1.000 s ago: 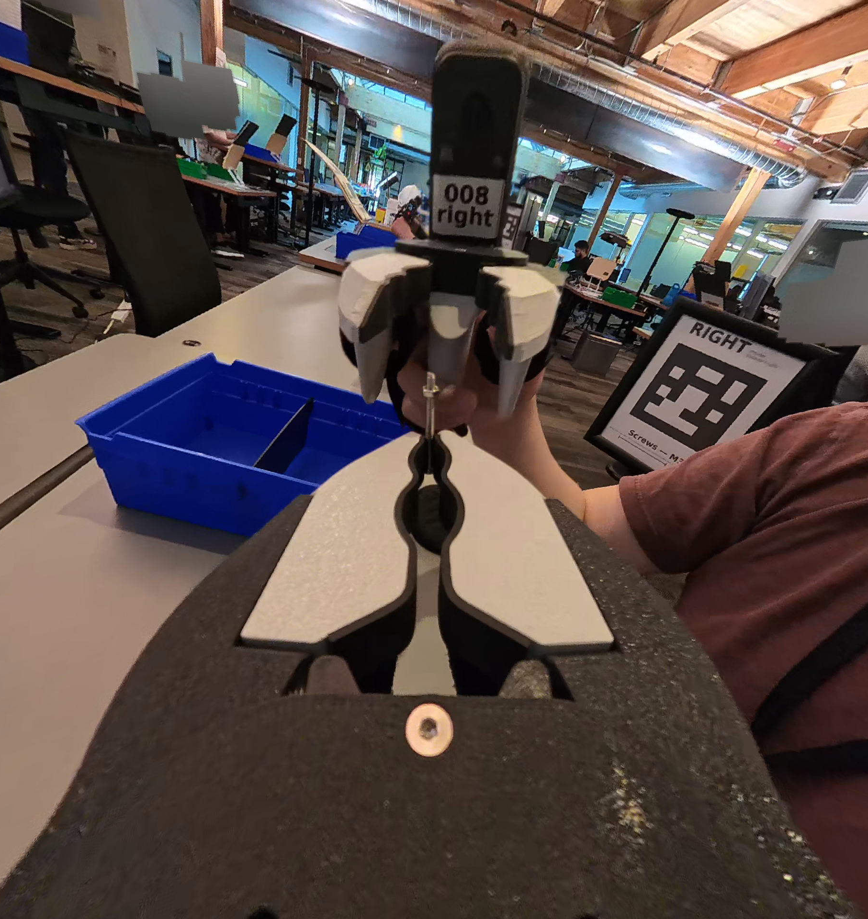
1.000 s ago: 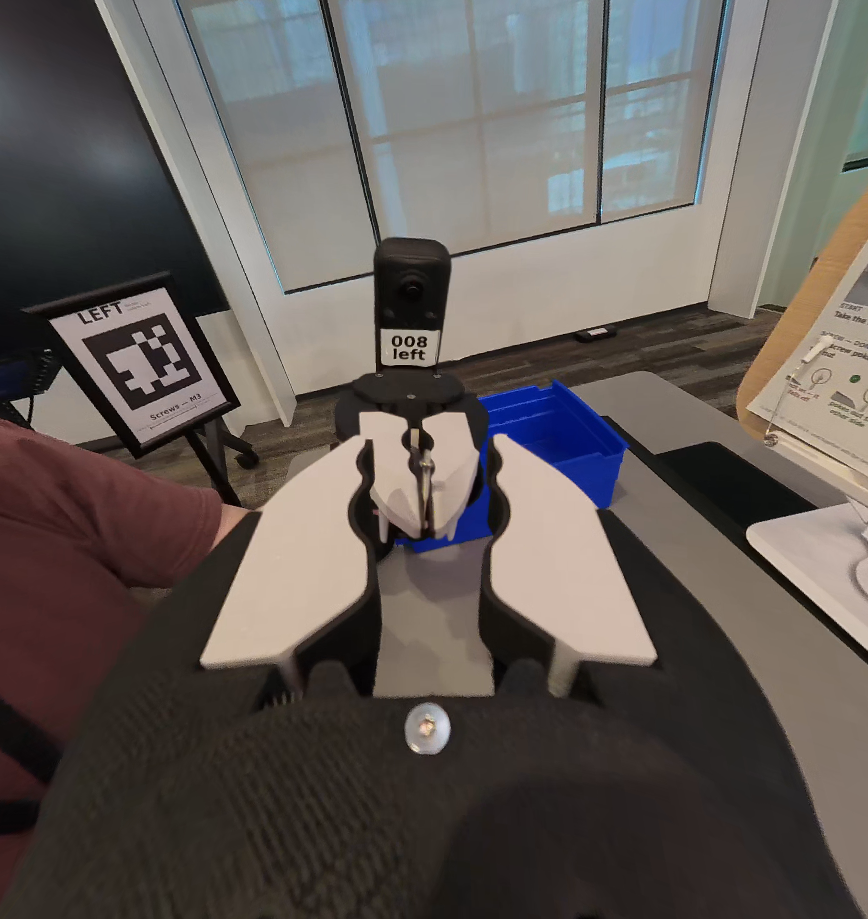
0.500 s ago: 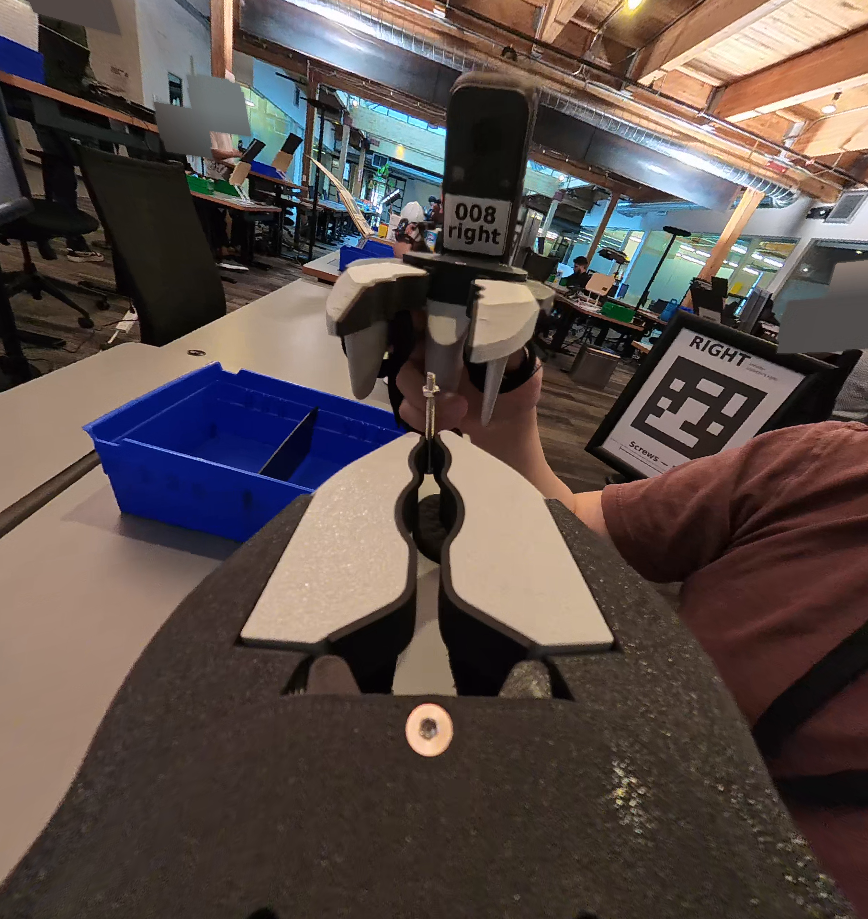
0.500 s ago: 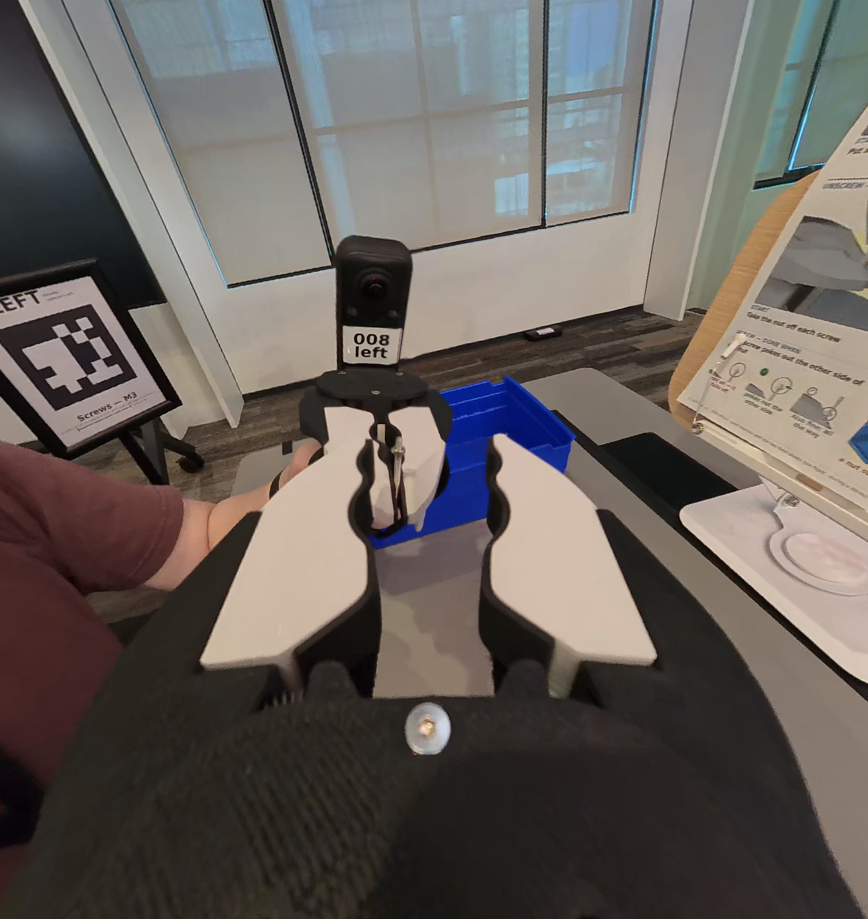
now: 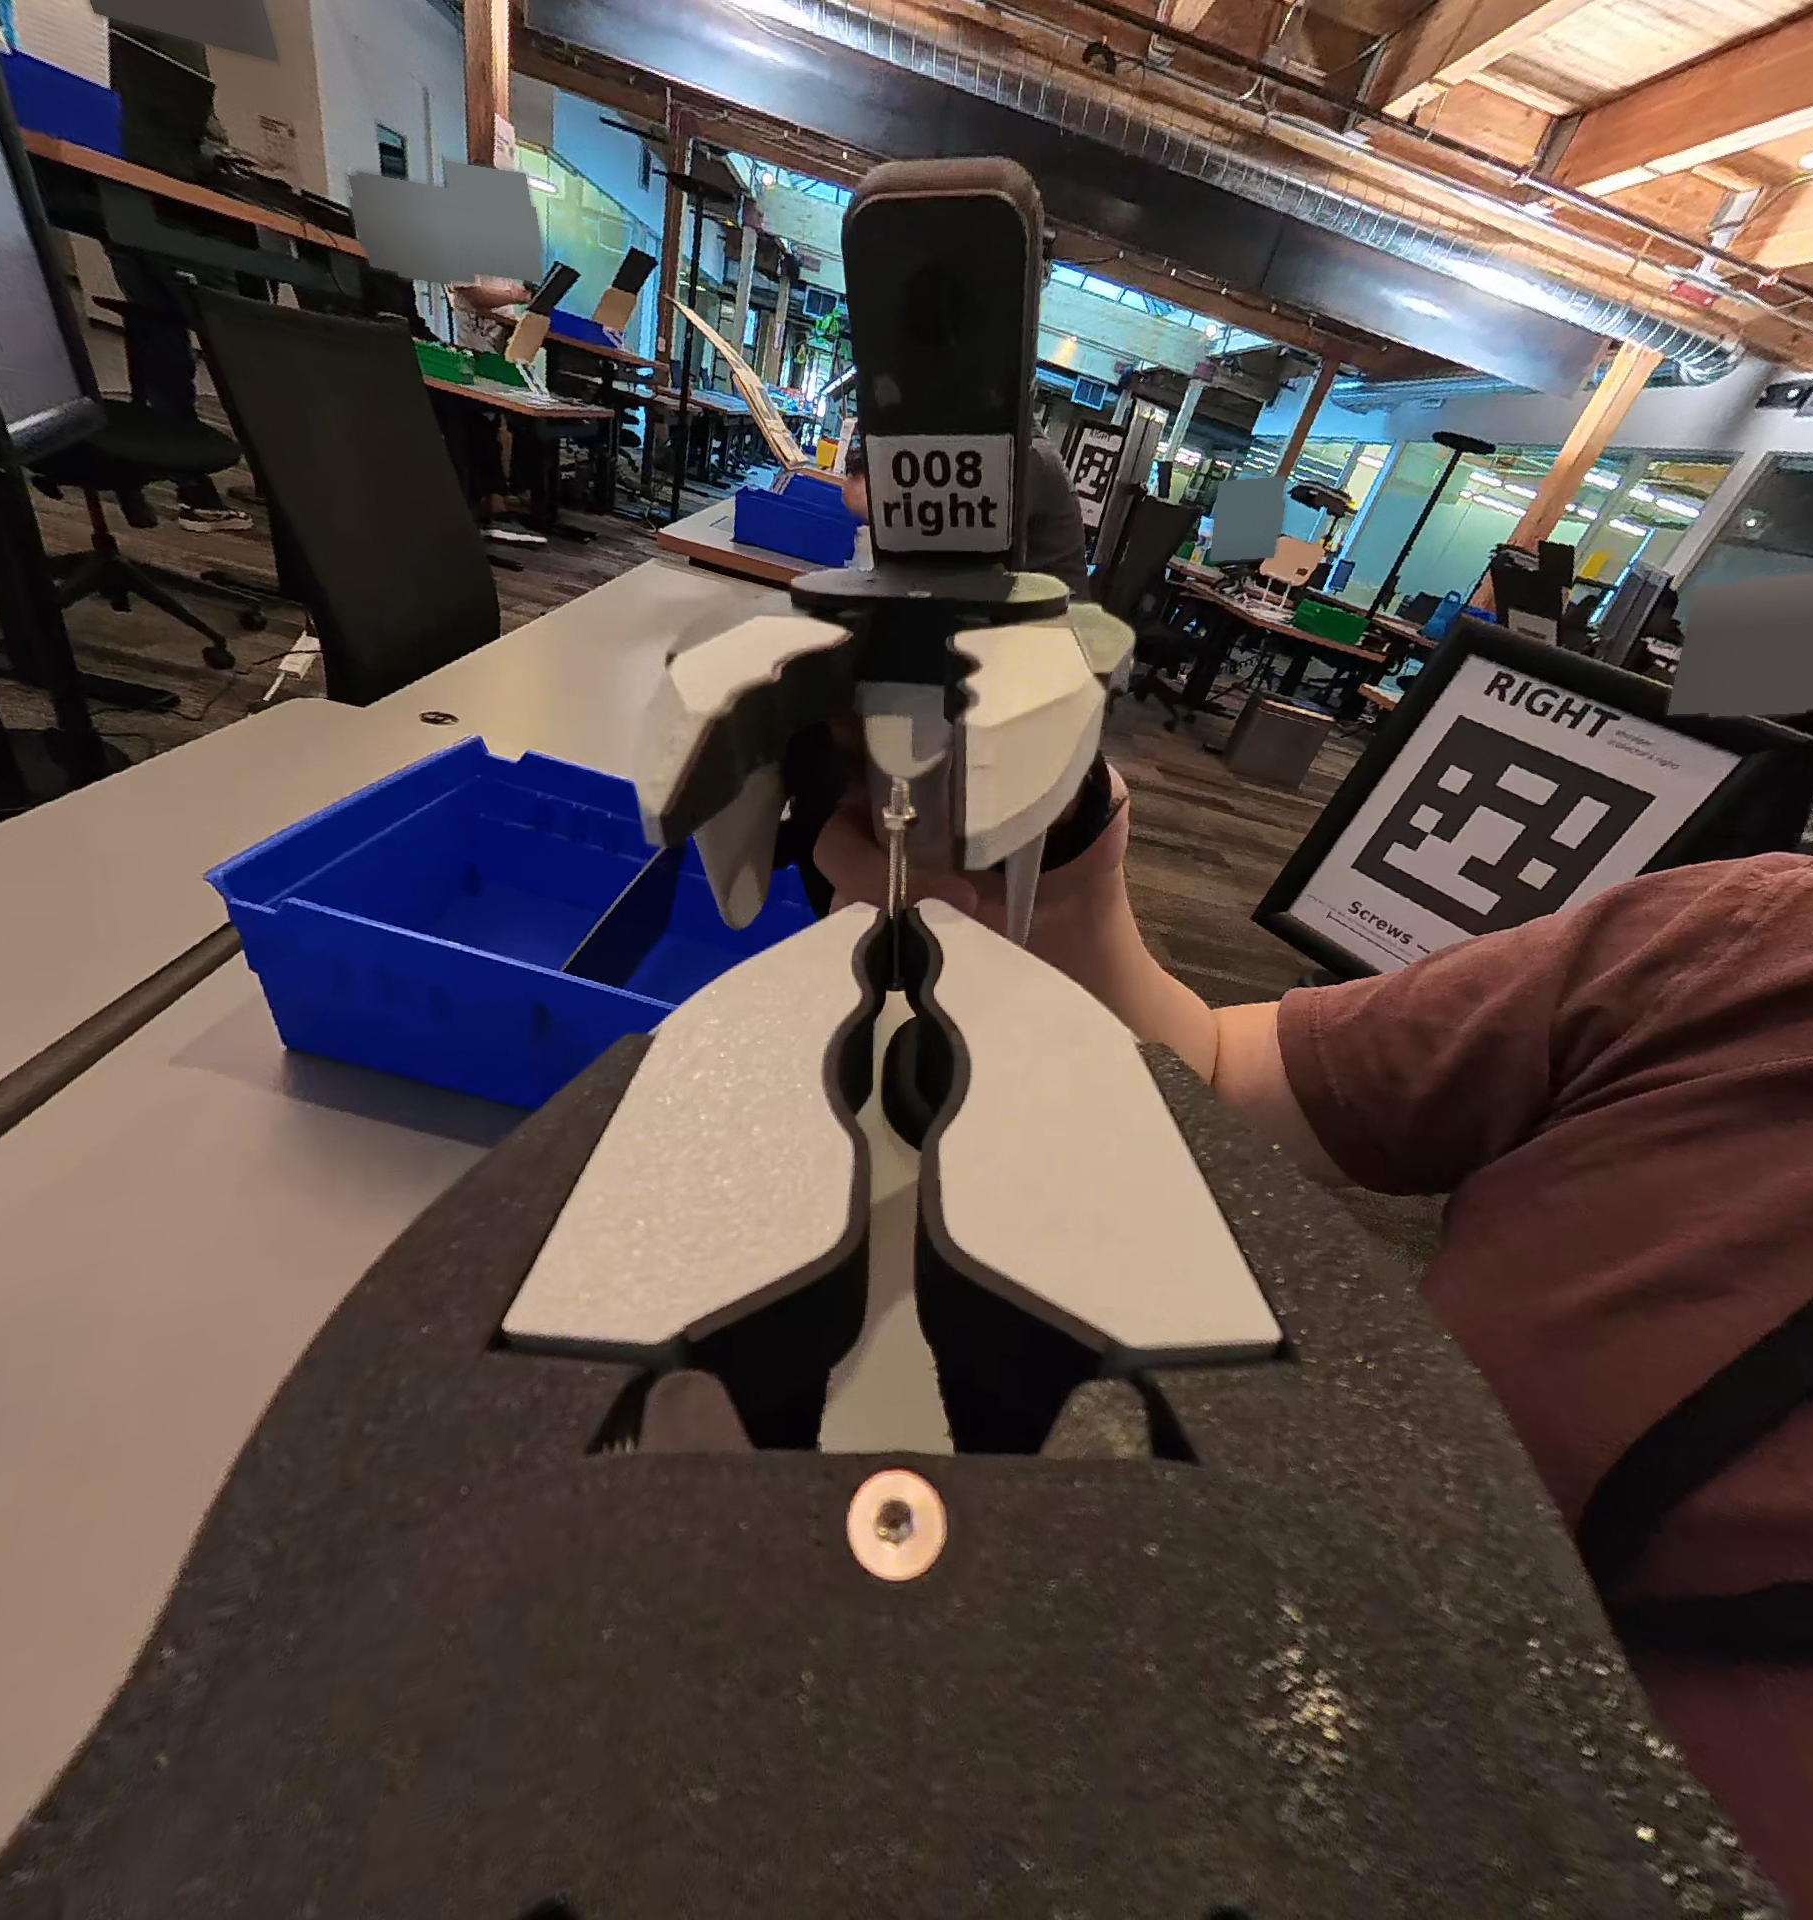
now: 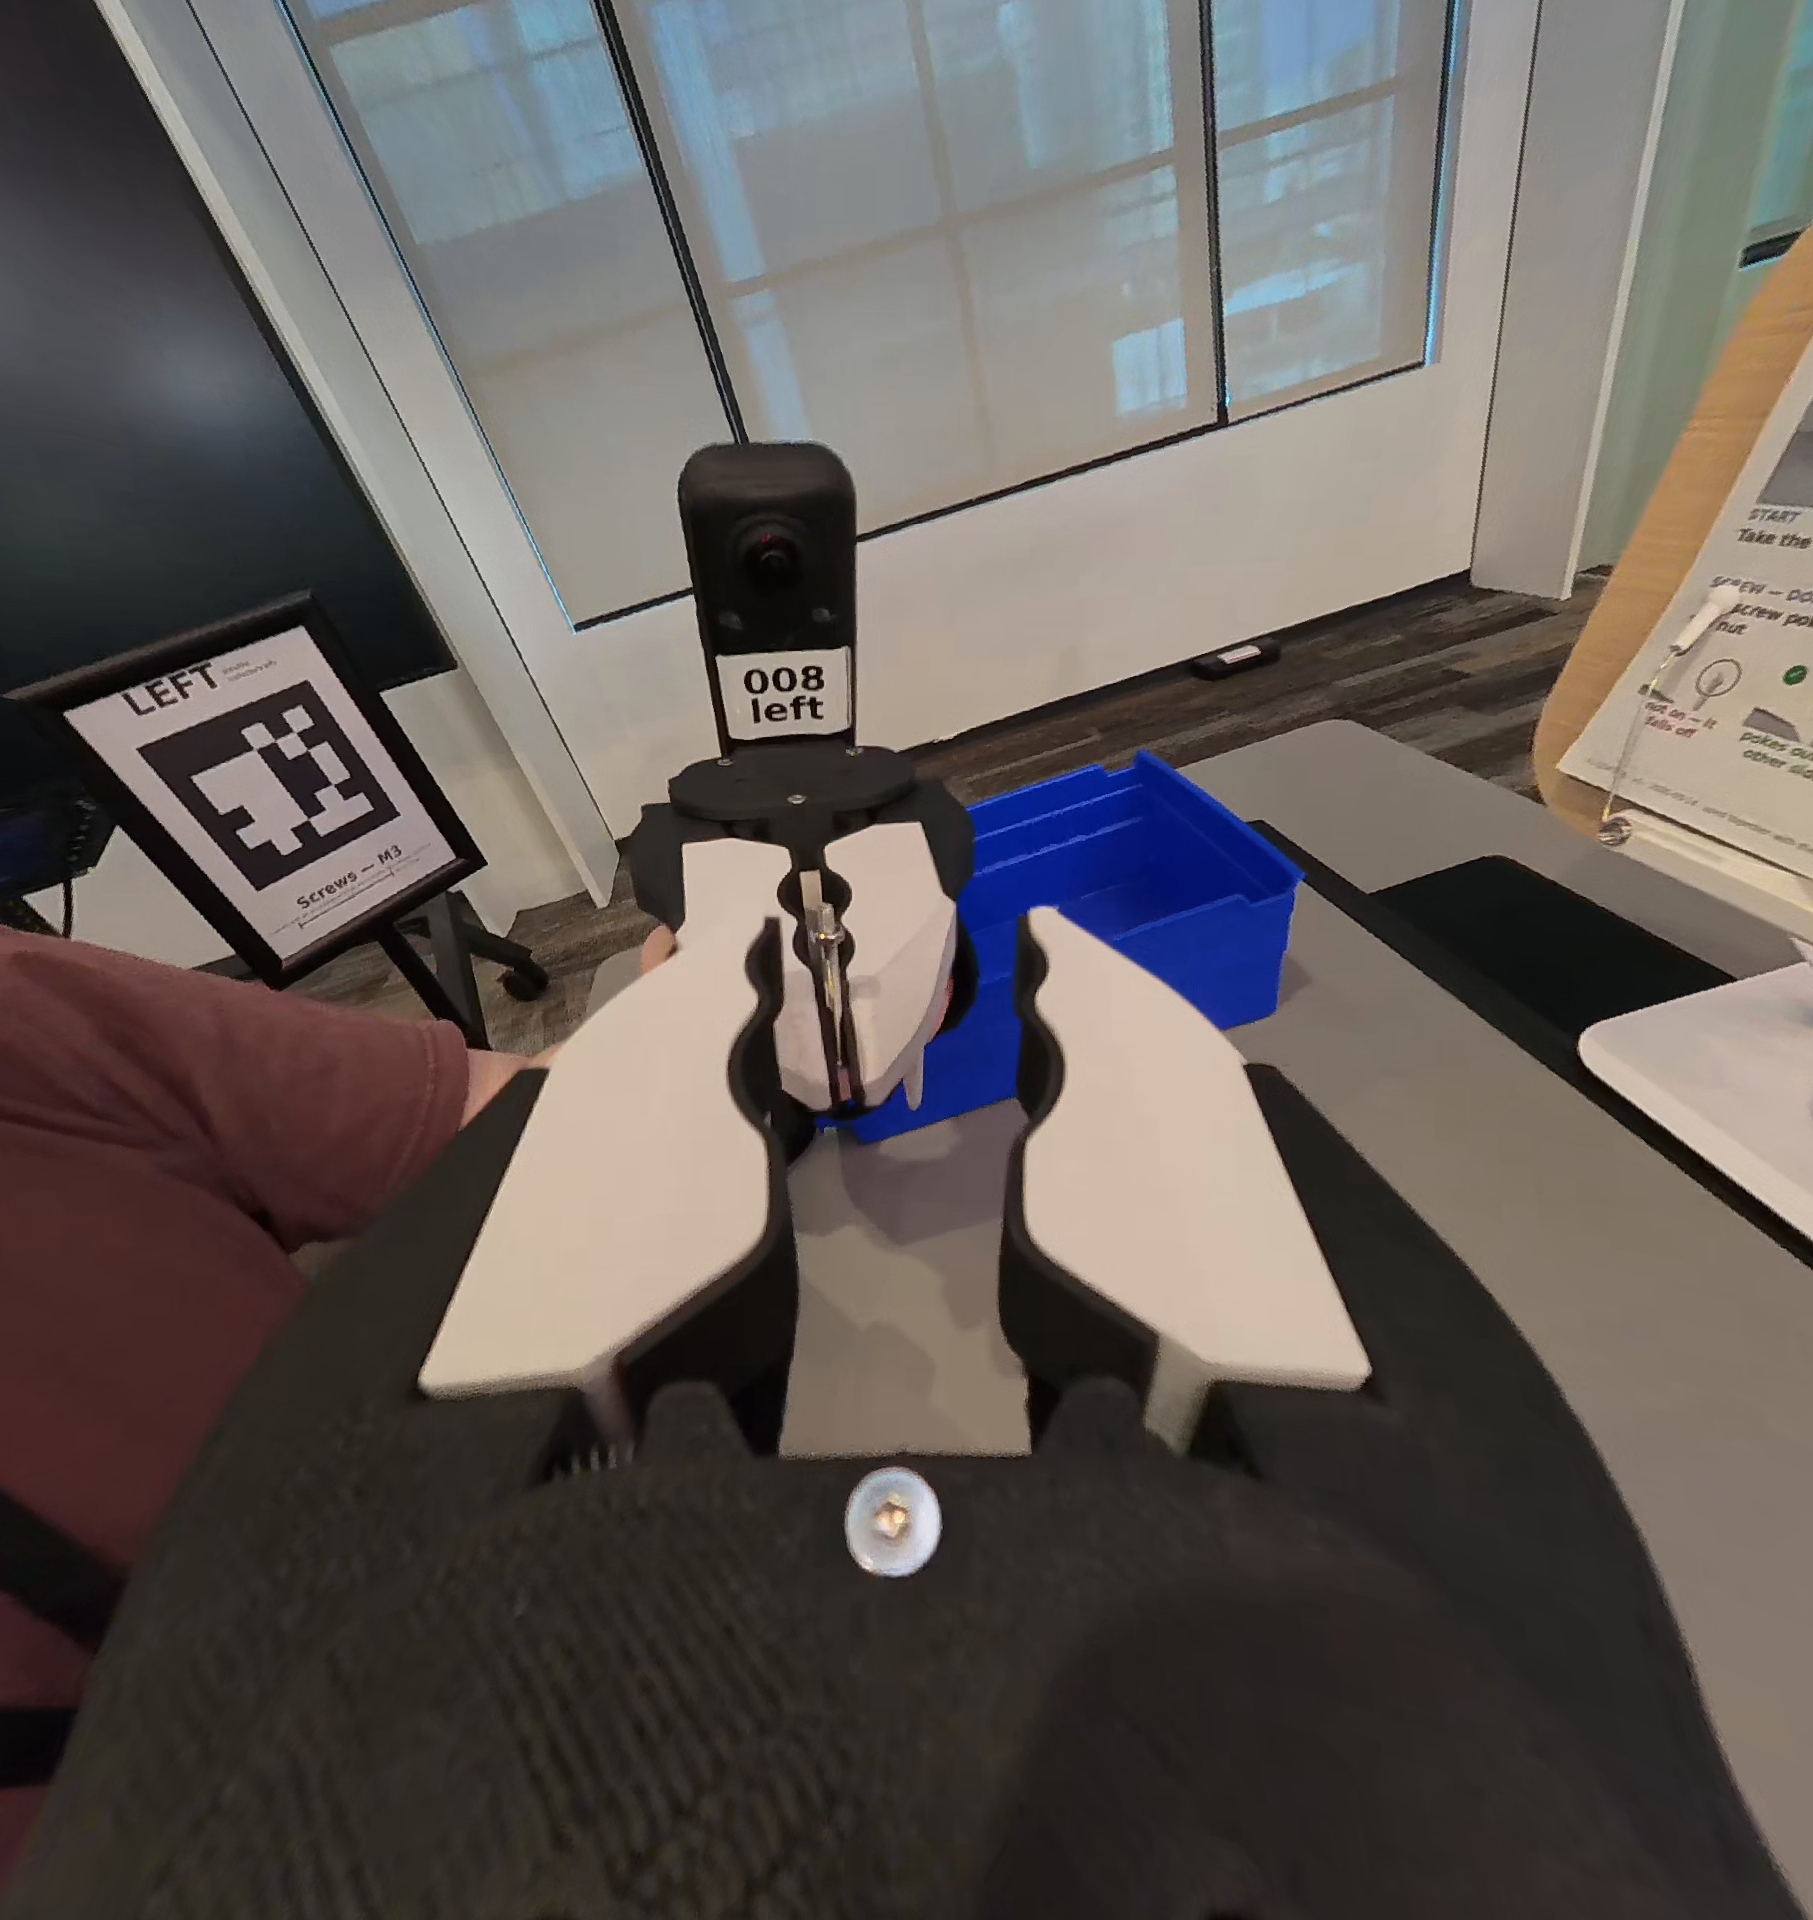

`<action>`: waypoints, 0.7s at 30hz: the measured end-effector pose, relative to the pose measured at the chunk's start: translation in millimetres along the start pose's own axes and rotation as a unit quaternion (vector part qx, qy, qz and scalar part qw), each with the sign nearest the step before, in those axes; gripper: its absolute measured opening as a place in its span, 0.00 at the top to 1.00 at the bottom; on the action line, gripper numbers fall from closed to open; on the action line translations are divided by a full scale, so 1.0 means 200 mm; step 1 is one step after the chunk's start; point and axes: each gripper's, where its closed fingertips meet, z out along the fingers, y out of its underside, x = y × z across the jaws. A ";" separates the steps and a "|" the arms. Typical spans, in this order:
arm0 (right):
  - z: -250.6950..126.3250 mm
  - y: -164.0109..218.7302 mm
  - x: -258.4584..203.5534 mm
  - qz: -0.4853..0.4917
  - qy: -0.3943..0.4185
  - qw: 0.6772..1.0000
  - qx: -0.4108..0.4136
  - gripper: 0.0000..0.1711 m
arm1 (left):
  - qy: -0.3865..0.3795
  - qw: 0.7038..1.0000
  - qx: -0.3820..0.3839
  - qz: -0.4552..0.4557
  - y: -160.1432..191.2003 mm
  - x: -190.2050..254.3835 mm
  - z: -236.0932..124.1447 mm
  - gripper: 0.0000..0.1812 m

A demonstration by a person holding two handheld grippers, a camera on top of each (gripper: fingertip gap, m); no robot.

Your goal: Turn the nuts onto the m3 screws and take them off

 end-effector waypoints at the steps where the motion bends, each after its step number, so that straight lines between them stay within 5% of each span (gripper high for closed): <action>1: 0.00 0.01 0.00 -0.001 0.001 1.000 -0.005 0.75 | 0.001 1.000 0.000 0.001 0.00 0.00 0.00 0.99; 21: -0.06 -0.06 0.00 -0.007 -0.003 1.000 0.024 0.79 | 0.007 1.000 0.009 0.003 -0.03 0.03 -0.02 0.99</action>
